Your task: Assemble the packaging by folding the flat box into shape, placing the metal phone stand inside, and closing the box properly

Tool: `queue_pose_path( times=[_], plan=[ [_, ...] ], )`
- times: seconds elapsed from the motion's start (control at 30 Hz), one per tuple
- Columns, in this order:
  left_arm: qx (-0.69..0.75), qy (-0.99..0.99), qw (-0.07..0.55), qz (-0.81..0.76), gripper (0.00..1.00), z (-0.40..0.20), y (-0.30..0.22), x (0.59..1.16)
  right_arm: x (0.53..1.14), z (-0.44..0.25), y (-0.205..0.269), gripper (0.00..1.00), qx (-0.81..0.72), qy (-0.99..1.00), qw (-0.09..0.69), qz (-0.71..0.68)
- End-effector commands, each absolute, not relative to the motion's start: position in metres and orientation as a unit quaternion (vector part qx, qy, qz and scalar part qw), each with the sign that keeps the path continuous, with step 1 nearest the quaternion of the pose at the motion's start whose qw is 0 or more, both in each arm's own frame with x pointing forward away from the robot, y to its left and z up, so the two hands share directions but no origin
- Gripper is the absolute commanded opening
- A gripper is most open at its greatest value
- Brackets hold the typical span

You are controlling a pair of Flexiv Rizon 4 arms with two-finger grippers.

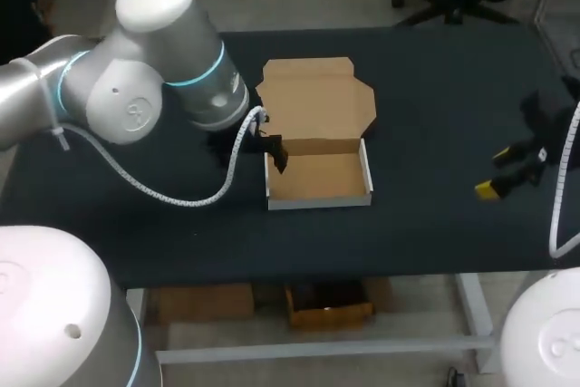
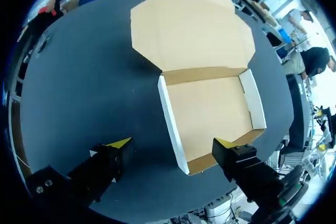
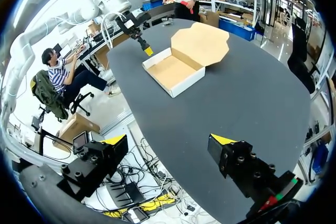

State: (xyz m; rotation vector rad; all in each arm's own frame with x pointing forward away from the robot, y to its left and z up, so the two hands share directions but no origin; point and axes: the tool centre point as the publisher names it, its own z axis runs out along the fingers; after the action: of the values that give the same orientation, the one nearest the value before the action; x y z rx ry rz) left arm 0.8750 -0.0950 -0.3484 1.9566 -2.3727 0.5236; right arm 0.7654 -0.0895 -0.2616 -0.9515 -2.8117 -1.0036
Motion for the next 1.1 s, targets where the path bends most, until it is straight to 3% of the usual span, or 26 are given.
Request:
queue_pose_path(
  times=[0.03, 0.4, 0.6, 1.1],
  plan=[
    [0.575, -0.767, 0.096, 0.268, 1.00, -0.329, -0.071, 0.856, 0.763, -0.260, -0.090, 1.00, -0.304, -0.896, 0.000, -0.323],
    [0.472, -0.810, 0.130, 0.323, 1.00, -0.296, -0.040, 0.827, 0.762, -0.255, -0.095, 1.00, -0.301, -0.896, -0.009, -0.327],
    [0.431, -0.836, 0.111, 0.320, 1.00, -0.287, -0.027, 0.813, 0.761, -0.253, -0.096, 1.00, -0.303, -0.895, -0.013, -0.327],
    [0.509, -0.806, 0.063, 0.296, 1.00, -0.241, 0.002, 0.778, 0.746, -0.233, -0.106, 1.00, -0.334, -0.890, -0.025, -0.310]
  ],
)
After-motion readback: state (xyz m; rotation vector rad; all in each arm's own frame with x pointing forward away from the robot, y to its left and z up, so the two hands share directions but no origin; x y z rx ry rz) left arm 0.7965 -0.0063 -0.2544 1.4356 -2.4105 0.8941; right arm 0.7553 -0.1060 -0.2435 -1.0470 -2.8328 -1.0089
